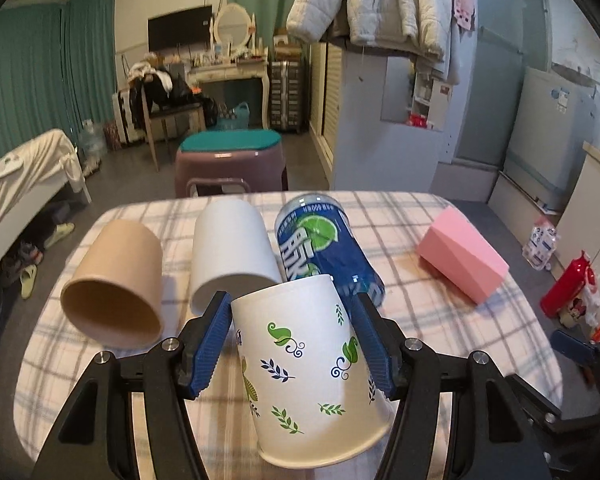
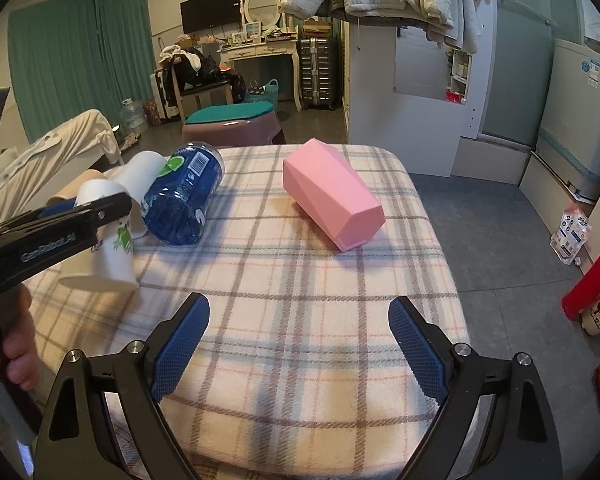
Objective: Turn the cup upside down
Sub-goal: 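Grasp the paper cup with the left gripper while the right gripper releases it, then rotate the paper cup with the left gripper and set it on the table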
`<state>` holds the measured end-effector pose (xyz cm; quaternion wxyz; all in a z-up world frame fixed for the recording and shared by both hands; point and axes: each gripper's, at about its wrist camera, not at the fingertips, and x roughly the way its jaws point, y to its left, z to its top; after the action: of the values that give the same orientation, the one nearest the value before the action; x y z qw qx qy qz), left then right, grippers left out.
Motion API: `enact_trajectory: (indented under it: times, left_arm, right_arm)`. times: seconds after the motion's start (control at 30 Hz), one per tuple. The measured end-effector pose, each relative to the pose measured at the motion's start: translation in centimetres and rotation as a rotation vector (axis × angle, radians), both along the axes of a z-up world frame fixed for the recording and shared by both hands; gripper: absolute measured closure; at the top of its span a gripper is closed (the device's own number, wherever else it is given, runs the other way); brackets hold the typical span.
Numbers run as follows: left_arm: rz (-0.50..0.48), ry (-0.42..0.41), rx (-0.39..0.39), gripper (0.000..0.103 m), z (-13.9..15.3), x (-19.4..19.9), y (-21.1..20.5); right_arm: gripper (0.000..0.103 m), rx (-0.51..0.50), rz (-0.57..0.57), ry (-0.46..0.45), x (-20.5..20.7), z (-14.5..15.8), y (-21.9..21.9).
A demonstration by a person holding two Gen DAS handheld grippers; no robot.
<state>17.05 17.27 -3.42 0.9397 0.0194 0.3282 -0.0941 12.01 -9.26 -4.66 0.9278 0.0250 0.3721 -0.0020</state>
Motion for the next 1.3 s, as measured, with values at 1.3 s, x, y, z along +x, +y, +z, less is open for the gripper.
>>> enact_trajectory:
  times: [1.3]
  left_arm:
    - [-0.117,-0.169,-0.064,0.027,5.0,-9.9,1.8]
  right_arm:
    - [0.011,0.02,0.036,-0.151,-5.6,4.2,2.1]
